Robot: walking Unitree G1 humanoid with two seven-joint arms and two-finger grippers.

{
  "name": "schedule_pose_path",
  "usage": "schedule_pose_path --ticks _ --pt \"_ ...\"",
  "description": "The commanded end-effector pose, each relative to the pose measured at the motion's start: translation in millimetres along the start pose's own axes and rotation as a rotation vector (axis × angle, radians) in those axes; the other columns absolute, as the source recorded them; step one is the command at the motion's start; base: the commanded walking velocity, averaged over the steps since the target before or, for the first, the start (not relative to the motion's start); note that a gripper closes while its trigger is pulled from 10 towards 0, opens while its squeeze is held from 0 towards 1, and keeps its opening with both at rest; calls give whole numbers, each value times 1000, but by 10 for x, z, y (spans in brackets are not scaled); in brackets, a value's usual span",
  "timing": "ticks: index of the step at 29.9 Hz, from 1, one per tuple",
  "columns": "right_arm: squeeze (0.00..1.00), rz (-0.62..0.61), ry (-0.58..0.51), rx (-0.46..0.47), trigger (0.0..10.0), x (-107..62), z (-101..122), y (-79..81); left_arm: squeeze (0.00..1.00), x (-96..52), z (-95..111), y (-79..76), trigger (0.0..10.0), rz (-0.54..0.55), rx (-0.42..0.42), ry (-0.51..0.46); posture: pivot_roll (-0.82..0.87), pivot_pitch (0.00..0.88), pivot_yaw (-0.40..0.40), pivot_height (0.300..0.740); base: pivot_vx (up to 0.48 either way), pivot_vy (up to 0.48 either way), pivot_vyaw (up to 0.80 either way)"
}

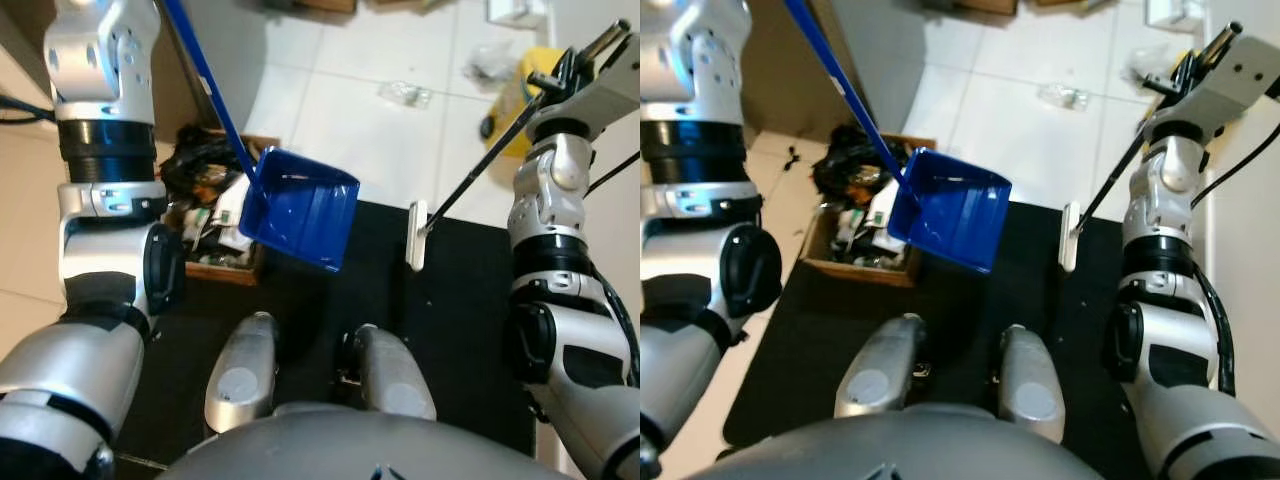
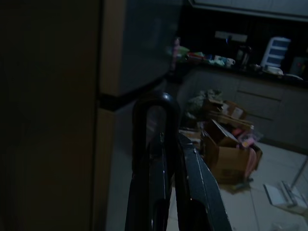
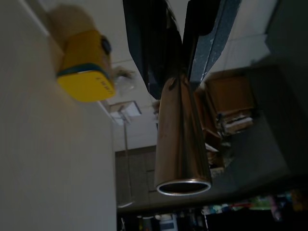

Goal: Sweep floor

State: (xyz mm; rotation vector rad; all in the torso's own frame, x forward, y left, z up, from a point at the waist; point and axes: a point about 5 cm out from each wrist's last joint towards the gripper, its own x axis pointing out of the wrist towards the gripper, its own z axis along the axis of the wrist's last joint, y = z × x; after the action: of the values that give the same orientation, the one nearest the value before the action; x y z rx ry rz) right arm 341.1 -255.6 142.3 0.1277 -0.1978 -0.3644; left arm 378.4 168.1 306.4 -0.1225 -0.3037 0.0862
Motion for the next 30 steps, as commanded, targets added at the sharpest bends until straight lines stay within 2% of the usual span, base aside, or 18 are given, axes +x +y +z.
schedule_pose_path --ticks 1,5,30 --pt "0 13 -26 1 10000 17 63 31 0 -7 24 13 10000 4 -1 -15 126 0 -13 740 0 -349 0" --pt "0 13 -24 1 10000 14 59 30 0 -10 15 7 10000 2 5 -13 126 0 -13 740 0 -308 0" --pt "0 20 3 -7 10000 7 9 40 0 -13 -185 19 10000 -5 17 58 126 0 -14 740 0 0 -22"
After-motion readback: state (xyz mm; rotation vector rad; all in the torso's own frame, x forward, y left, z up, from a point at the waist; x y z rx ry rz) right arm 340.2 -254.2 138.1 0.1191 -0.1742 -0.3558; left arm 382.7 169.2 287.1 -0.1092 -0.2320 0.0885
